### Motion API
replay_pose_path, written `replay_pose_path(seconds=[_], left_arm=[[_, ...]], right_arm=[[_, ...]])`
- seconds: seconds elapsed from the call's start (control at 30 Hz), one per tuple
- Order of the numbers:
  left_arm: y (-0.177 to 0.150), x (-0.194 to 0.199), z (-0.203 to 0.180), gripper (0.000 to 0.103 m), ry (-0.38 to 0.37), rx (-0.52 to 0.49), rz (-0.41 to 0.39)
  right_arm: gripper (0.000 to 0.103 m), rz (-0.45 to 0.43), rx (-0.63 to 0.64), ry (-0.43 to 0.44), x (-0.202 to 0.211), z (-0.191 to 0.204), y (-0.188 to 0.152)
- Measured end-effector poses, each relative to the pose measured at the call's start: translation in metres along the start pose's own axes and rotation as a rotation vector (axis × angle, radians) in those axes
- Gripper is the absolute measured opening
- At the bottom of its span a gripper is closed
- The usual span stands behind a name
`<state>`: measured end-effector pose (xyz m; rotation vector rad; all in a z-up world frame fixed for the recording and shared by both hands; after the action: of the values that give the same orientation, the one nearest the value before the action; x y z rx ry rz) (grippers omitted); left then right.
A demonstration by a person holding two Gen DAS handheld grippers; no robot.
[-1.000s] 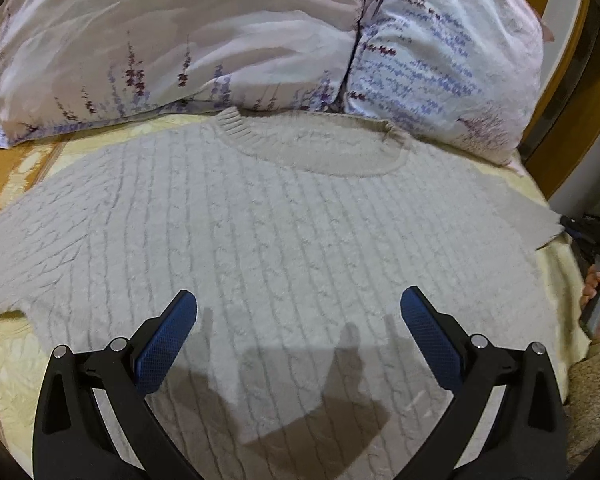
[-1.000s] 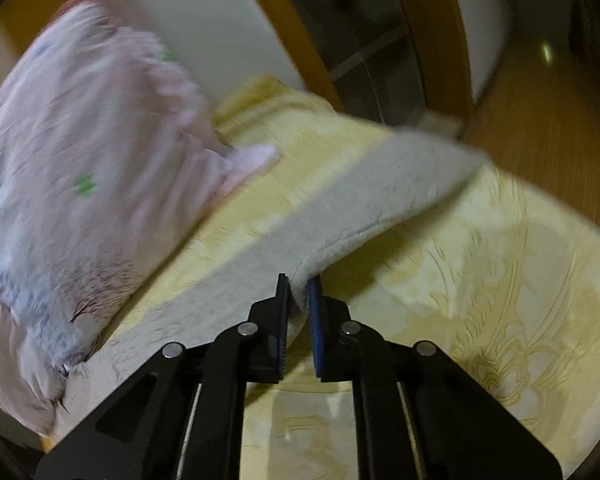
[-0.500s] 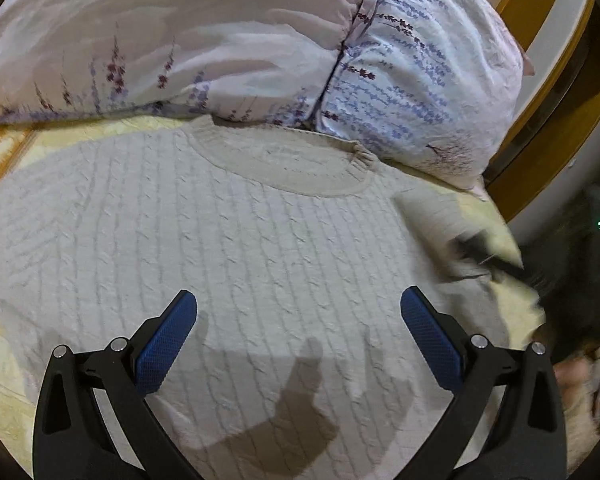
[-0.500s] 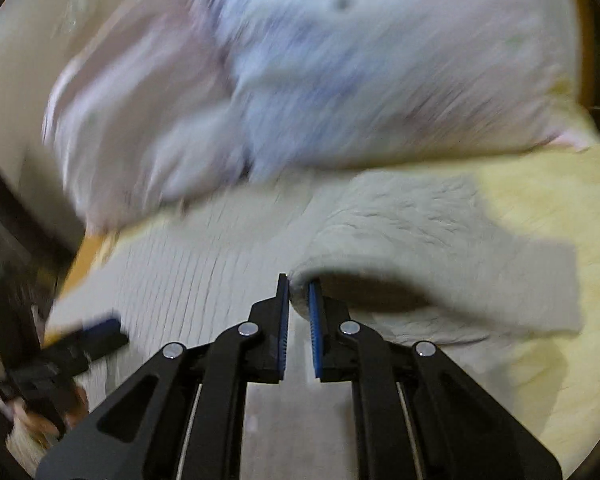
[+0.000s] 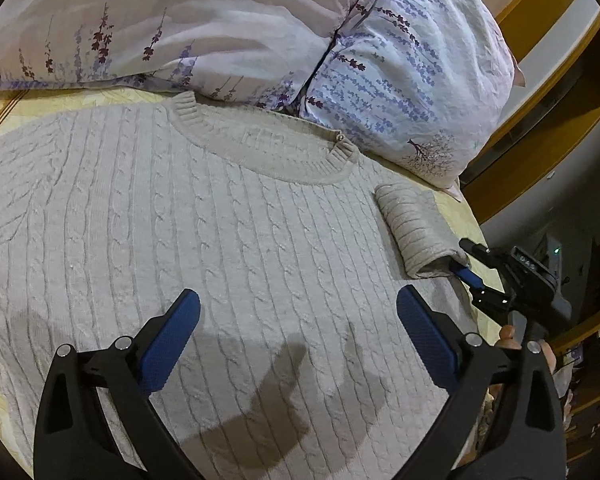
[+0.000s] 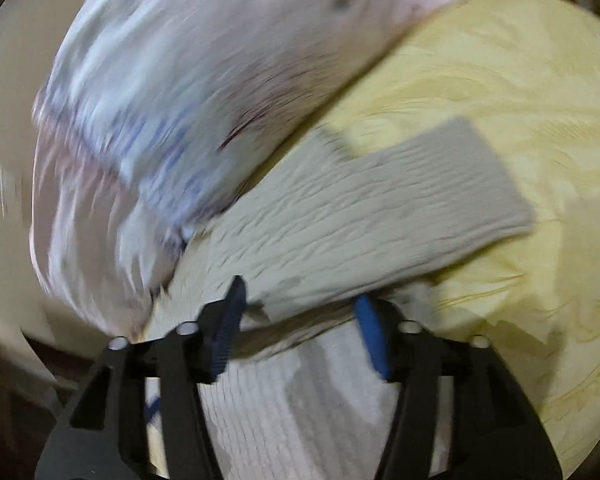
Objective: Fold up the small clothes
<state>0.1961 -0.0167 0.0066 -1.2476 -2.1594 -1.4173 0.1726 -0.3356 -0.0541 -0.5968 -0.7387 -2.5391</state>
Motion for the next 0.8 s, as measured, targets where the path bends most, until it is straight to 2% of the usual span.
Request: replay_pose_path(seconds=[0.1,0.23,0.27,0.3,0.33,0.4,0.5,0.6,0.67,0.73,0.8], left_arm=[[0.0,0.003,0.003,0.098,0.003,0.01,-0.004],[0.004,0.011,0.012,0.097,0.008,0.037,-0.021],[0.005,0.012,0.014,0.097,0.007,0.044,-0.025],[0.007,0.014,0.017,0.096,0.007,0.055,-0.029],[0.009,0.016,0.02,0.095,0.006,0.064,-0.034],[0.013,0.022,0.027,0.093,0.006,0.082,-0.05],[0.019,0.03,0.038,0.091,0.001,0.119,-0.076],[0.022,0.037,0.05,0.09,-0.035,0.184,-0.095],[0.022,0.04,0.058,0.088,-0.06,0.233,-0.104],[0.021,0.041,0.067,0.086,-0.085,0.287,-0.109],[0.018,0.04,0.073,0.085,-0.101,0.33,-0.103]], right_arm=[[0.032,-0.038,-0.039,-0.019,0.002,-0.008,0.009],[0.029,-0.119,-0.006,-0.143,0.012,-0.012,0.022],[0.019,-0.134,0.016,-0.173,0.015,-0.012,0.025],[0.014,-0.145,0.047,-0.204,0.017,-0.009,0.027],[0.013,-0.166,0.096,-0.218,0.019,0.002,0.026],[0.01,-0.206,0.201,-0.21,0.025,0.029,0.024],[0.01,-0.218,0.387,-0.115,0.026,0.091,0.006],[0.01,-0.143,0.524,-0.013,0.009,0.147,-0.027],[0.011,-0.046,0.618,0.058,-0.011,0.183,-0.059],[0.021,0.111,0.68,0.124,-0.039,0.209,-0.095],[0.05,0.247,0.678,0.167,-0.061,0.217,-0.122]])
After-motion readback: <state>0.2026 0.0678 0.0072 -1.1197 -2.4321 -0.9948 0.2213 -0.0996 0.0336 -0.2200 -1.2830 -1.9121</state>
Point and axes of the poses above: each gripper's, at about its wrist camera, not at the fingertips, and x roughly against the way its jaws point, z to its left, y to its top, the point moved 3 cm from there along -x, roughly the way its jaws point, and after that the axes turned 8 degrees about -z, right-handed, at the moved point
